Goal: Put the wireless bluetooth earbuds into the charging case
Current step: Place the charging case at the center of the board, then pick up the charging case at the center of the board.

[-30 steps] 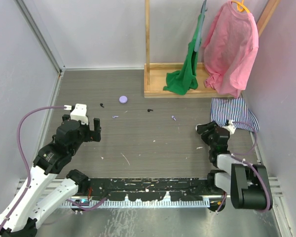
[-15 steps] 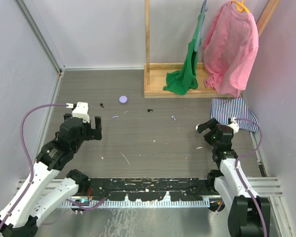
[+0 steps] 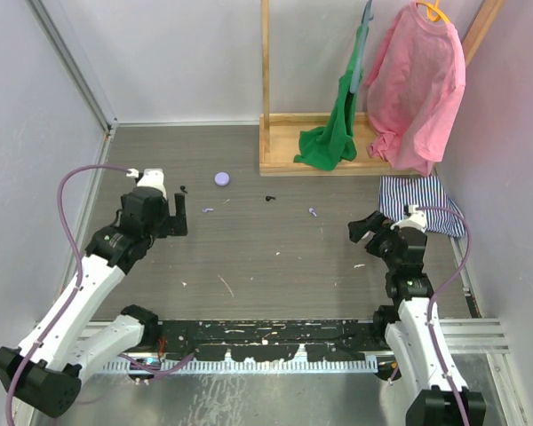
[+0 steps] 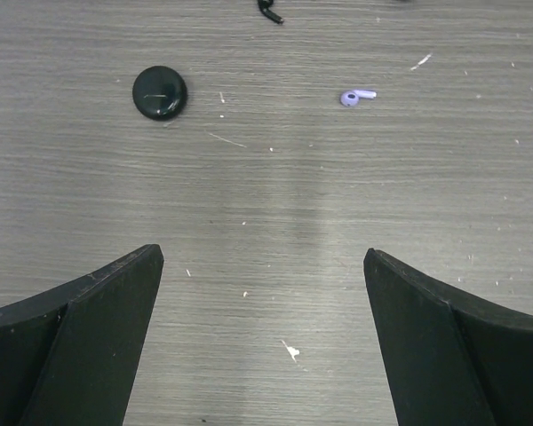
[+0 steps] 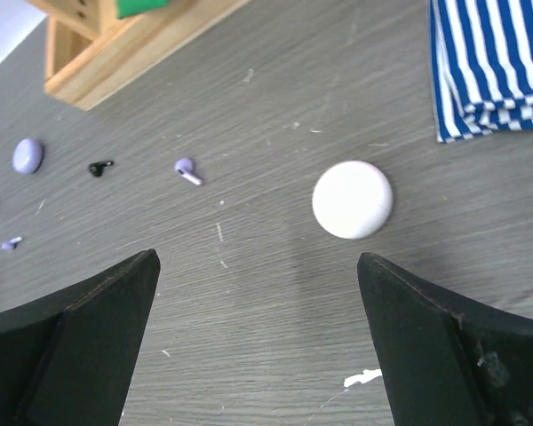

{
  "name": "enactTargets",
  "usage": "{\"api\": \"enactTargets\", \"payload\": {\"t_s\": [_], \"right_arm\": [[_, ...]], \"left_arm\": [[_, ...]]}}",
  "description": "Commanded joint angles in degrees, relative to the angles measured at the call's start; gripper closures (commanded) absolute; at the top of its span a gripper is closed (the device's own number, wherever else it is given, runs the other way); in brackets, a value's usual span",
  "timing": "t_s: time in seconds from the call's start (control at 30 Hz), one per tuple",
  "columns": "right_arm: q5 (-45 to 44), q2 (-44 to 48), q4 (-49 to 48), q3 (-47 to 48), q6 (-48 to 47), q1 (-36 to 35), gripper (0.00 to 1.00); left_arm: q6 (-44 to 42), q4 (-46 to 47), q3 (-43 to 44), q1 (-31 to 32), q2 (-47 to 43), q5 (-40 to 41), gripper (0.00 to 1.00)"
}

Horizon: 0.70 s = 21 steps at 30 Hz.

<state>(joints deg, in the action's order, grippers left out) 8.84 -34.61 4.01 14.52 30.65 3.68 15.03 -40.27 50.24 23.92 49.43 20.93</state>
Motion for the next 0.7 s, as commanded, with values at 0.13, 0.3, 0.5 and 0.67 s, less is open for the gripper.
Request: {"api": "enactTargets", "payload": {"t_s": [0.13,0.3,0.5,0.67], "right_arm": [[0.18,8.23,0.05,0.57,-5.53,-4.98,0.00],[-2.72,10.18,1.27,0.57,-5.72,-7.18,0.00],[-4.32,11.17,0.96,-0.53,-5.38,-8.50,0.00],[-4.73,11.20,0.12,-1.24,-5.17,-9.04,0.00]], "left_arm": [[4.62,2.69,7.23,-8.69,9.60,-3.64,0.02],[5.48,3.06,9.68,-14.89,17.29,-4.11,0.02],[5.81,4.74,12.02,-24.23,26.44,-12.57,0.01],[5.76,4.99,15.24,-26.63,34.71,-14.26,0.00]]}}
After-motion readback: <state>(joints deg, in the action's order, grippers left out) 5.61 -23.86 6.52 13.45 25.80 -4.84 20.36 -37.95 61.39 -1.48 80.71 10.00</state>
